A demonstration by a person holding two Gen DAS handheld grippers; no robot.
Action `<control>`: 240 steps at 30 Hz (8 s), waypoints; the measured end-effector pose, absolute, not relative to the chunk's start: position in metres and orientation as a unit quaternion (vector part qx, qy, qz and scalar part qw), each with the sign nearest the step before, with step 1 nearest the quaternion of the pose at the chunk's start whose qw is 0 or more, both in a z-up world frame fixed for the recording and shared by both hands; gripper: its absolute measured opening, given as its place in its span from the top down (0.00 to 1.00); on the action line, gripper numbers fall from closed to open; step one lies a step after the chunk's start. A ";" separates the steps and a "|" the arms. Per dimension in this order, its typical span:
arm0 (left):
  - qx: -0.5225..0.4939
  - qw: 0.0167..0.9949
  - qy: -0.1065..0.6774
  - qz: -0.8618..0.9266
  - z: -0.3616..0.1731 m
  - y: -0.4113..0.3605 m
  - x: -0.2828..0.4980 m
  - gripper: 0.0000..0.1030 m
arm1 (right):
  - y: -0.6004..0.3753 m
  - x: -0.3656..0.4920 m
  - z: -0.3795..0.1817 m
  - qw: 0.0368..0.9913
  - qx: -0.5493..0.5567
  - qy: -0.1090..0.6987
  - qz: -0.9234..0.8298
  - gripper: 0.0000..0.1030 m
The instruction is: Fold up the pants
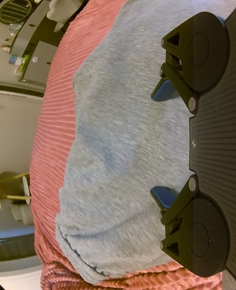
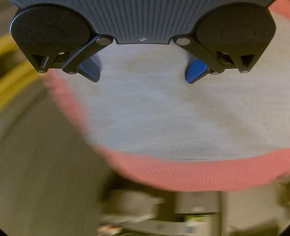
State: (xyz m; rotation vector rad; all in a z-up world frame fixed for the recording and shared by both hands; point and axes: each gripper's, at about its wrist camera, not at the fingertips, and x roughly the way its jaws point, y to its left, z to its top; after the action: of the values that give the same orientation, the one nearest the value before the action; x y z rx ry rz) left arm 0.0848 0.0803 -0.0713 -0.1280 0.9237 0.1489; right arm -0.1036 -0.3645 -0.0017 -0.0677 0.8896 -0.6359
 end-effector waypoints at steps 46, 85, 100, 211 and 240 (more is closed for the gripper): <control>-0.037 0.891 0.445 0.076 -0.073 0.068 0.083 0.00 | -0.472 -0.215 -0.069 0.720 0.636 0.097 -0.260 0.85; -0.059 0.914 0.399 0.029 -0.050 0.075 0.067 0.00 | -0.469 -0.197 -0.051 0.710 0.612 0.134 -0.322 0.89; -0.133 0.920 0.370 0.010 -0.021 0.105 0.030 0.00 | -0.236 -0.065 0.109 0.955 0.170 0.214 -0.111 0.88; -0.261 0.842 0.401 -0.249 -0.030 0.021 0.152 0.16 | -0.192 -0.061 0.011 0.881 0.324 0.327 -0.107 0.03; -0.095 0.917 0.302 -0.244 -0.016 0.014 0.109 0.79 | -0.182 -0.047 0.002 0.901 0.277 0.312 -0.115 0.02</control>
State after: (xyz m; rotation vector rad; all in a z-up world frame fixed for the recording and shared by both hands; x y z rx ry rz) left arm 0.1094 0.0138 -0.0164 -0.1946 0.6209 -0.5012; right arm -0.0468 -0.1818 0.0018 0.5721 0.6464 -0.2382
